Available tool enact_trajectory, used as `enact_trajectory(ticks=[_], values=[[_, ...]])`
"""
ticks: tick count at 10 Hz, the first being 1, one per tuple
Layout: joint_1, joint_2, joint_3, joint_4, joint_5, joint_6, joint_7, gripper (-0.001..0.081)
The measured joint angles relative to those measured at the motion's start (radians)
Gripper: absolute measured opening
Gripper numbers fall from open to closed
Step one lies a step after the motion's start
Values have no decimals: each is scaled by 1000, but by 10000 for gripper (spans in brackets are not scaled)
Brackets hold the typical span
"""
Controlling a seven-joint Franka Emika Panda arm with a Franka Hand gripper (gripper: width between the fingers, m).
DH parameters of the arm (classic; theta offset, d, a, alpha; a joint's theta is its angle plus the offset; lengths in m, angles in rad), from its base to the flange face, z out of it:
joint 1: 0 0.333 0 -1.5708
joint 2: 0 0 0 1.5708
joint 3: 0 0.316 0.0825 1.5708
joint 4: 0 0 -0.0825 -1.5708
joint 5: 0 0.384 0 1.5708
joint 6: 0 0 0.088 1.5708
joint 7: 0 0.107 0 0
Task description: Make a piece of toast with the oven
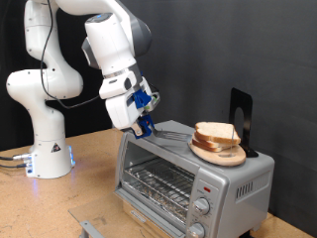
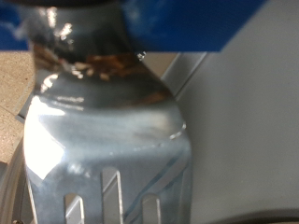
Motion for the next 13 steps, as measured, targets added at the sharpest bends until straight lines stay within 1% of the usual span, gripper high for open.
enact_trajectory(ticks=[5,13], values=[[0,-35,-1,-6,20,-16,0,400],[-2,-22,8,4,17,-12,17,400]])
